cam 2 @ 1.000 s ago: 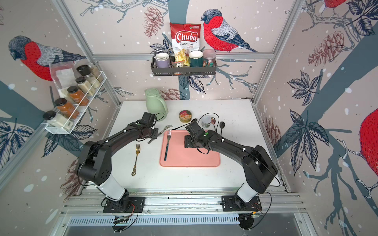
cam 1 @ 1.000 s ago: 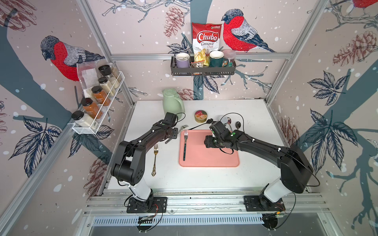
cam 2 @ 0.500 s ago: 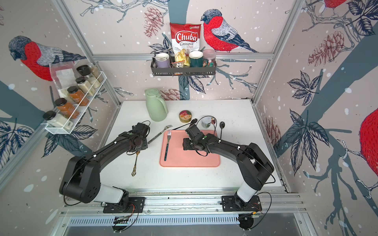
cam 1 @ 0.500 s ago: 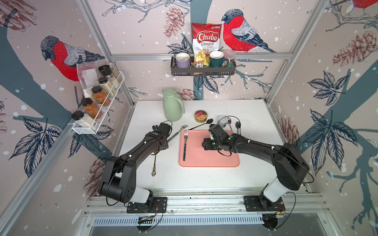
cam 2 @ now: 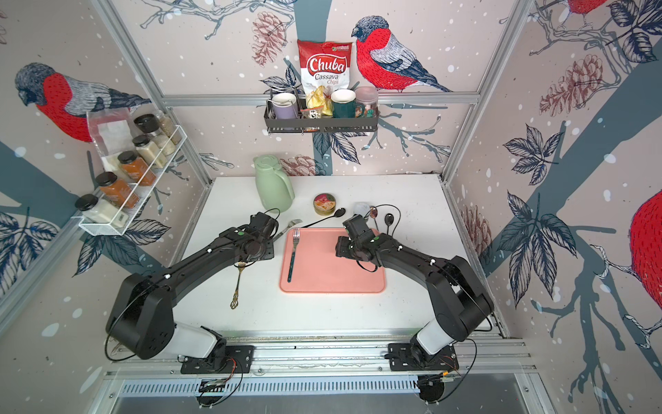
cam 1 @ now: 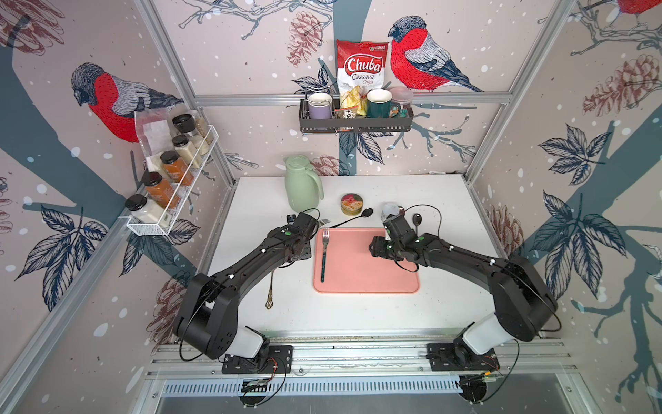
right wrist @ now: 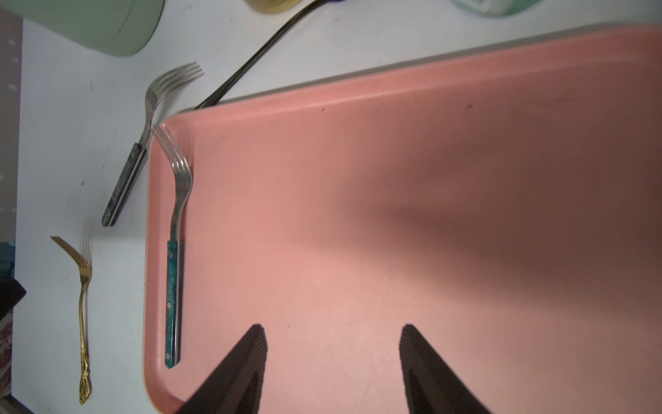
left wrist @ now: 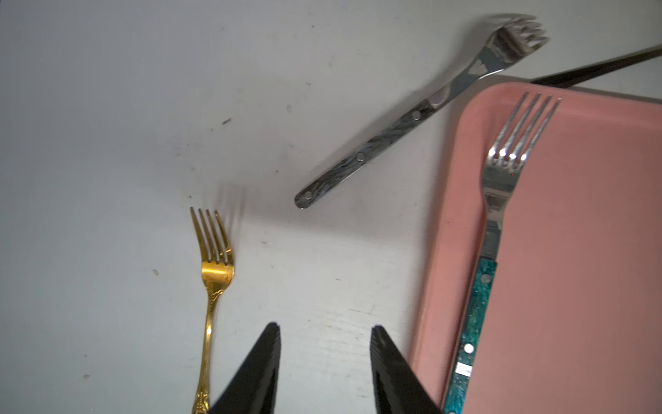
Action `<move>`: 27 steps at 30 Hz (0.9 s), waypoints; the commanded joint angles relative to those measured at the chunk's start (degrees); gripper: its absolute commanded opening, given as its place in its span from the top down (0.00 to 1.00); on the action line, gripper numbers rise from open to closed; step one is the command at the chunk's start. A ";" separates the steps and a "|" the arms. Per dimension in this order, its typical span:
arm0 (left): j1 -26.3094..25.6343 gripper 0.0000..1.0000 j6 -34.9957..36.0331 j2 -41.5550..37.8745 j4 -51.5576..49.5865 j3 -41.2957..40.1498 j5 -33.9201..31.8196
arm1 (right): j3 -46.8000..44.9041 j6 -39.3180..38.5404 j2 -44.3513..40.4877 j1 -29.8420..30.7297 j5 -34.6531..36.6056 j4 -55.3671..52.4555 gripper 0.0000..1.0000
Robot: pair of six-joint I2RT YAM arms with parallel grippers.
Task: Set the spoon and fork side by side
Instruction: Pick up the spoon from the center of the board.
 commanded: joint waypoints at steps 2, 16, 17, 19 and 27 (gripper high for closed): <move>-2.39 0.57 1.33 2.95 0.96 3.83 1.14 | 0.66 0.16 -3.99 -7.09 1.48 -6.10 0.40; -4.88 0.57 2.27 2.57 1.46 5.77 3.14 | 10.05 -5.69 9.20 -26.19 6.09 -15.58 0.51; -4.88 0.57 2.40 1.97 1.49 5.48 3.25 | 11.33 -5.89 10.82 -26.38 6.06 -16.02 0.52; -4.88 0.57 2.58 0.57 1.68 4.83 3.63 | 14.07 -6.37 13.89 -26.75 6.08 -16.47 0.53; -4.88 0.57 2.75 -0.88 1.46 3.94 3.28 | 21.23 -7.15 21.65 -26.21 4.05 -18.23 0.57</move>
